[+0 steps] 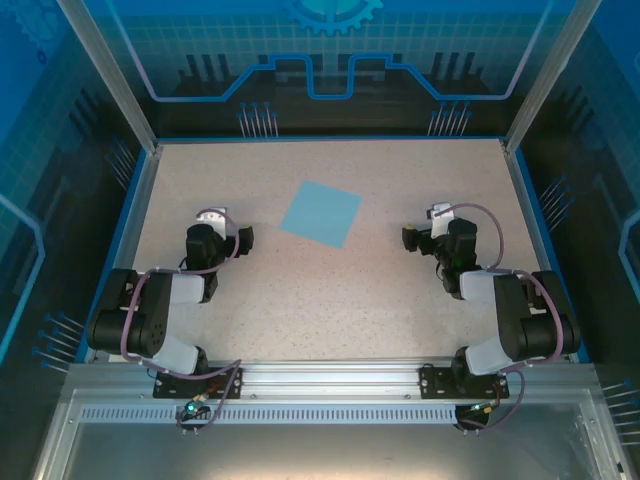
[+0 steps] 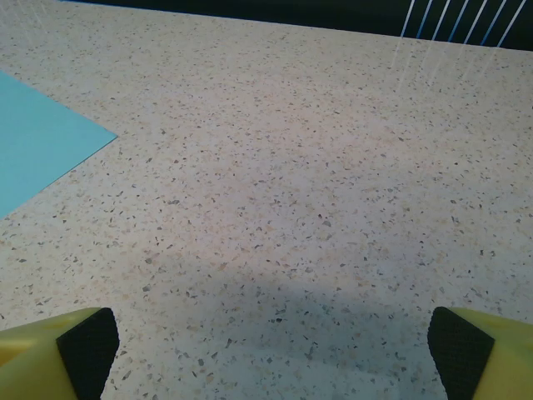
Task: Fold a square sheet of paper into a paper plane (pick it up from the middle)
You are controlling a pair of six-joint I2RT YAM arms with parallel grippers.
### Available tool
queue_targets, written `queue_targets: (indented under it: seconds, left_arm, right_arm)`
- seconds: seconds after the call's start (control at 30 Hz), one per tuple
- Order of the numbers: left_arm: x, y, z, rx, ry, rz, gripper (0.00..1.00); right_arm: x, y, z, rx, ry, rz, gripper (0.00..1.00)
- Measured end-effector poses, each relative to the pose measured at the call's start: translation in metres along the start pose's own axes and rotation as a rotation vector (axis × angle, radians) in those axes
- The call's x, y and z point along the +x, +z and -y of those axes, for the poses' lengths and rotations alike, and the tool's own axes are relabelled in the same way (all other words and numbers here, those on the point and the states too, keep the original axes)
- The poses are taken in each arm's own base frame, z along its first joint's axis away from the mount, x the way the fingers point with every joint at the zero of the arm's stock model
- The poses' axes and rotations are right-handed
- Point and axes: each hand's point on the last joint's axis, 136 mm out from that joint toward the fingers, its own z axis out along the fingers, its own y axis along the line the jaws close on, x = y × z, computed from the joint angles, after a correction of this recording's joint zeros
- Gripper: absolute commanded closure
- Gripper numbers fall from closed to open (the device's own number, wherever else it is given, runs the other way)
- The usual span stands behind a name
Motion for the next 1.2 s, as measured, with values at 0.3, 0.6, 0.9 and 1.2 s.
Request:
queue_targets:
  seconds: [0.3, 0.6, 0.9, 1.2]
  left_arm:
    - [0.000, 0.000, 0.000, 0.000, 0.000, 0.000, 0.01]
    - [0.000, 0.000, 0.000, 0.000, 0.000, 0.000, 0.02]
    - [0.000, 0.000, 0.000, 0.000, 0.000, 0.000, 0.01]
    - [-0.006, -0.002, 0.000, -0.003, -0.008, -0.021, 0.01]
  right_arm:
    - [0.000, 0.000, 0.000, 0.000, 0.000, 0.000, 0.01]
    - [0.000, 0.000, 0.000, 0.000, 0.000, 0.000, 0.01]
    - [0.000, 0.000, 0.000, 0.000, 0.000, 0.000, 0.01]
    - [-0.013, -0.002, 0.000, 0.018, -0.027, -0.036, 0.01]
